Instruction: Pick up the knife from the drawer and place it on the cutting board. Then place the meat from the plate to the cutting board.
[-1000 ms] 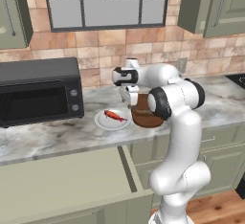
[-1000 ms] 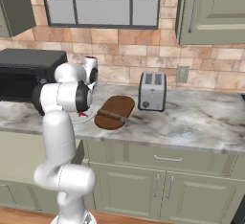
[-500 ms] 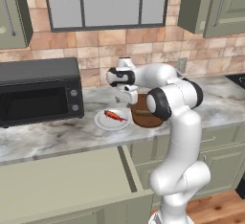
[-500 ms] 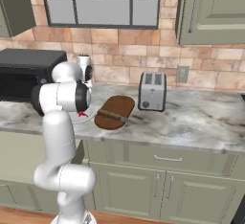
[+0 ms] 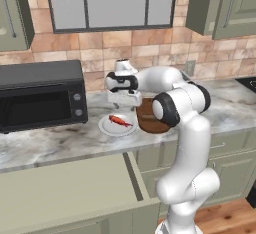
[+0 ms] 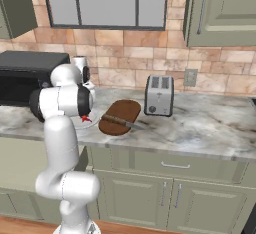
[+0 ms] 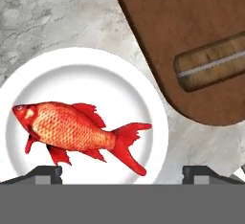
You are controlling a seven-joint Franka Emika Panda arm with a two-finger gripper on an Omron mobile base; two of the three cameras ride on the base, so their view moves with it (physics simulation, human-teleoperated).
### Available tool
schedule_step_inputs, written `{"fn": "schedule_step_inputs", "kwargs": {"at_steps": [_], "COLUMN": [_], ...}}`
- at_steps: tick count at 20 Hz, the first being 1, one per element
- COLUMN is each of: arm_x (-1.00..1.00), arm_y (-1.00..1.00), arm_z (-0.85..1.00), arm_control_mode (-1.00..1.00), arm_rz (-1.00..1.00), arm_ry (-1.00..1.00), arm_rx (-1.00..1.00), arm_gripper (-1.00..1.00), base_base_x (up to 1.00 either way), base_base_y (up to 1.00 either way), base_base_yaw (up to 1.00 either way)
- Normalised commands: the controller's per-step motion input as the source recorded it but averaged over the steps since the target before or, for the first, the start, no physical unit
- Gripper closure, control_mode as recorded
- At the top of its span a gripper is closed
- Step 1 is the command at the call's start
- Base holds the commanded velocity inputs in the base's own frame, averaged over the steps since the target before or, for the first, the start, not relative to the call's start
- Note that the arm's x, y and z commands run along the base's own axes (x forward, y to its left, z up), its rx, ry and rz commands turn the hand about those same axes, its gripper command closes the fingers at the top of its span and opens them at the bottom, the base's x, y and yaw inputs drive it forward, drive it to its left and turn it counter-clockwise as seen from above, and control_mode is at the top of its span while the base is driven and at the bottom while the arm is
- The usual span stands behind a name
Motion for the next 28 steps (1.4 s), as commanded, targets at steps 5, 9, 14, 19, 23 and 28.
{"fn": "schedule_step_inputs", "kwargs": {"at_steps": [5,9,14,19,23,28], "arm_x": [0.00,0.00,0.00,0.00,0.00,0.10], "arm_y": [0.03,0.02,0.08,0.13,0.08,0.00], "arm_z": [0.00,0.00,-0.08,-0.23,-0.26,-0.26], "arm_control_mode": [-1.00,-1.00,-1.00,-1.00,-1.00,-1.00], "arm_rz": [0.42,0.42,0.43,0.43,0.42,0.39], "arm_ry": [-0.03,-0.03,0.00,0.00,0.00,0.00], "arm_rx": [0.00,0.00,0.00,0.00,0.00,0.01], "arm_gripper": [-1.00,-1.00,-1.00,-1.00,-1.00,-1.00], "base_base_x": [0.00,0.00,0.00,0.00,0.00,0.00], "base_base_y": [0.00,0.00,0.00,0.00,0.00,0.00], "base_base_yaw": [0.00,0.00,0.00,0.00,0.00,0.00]}}
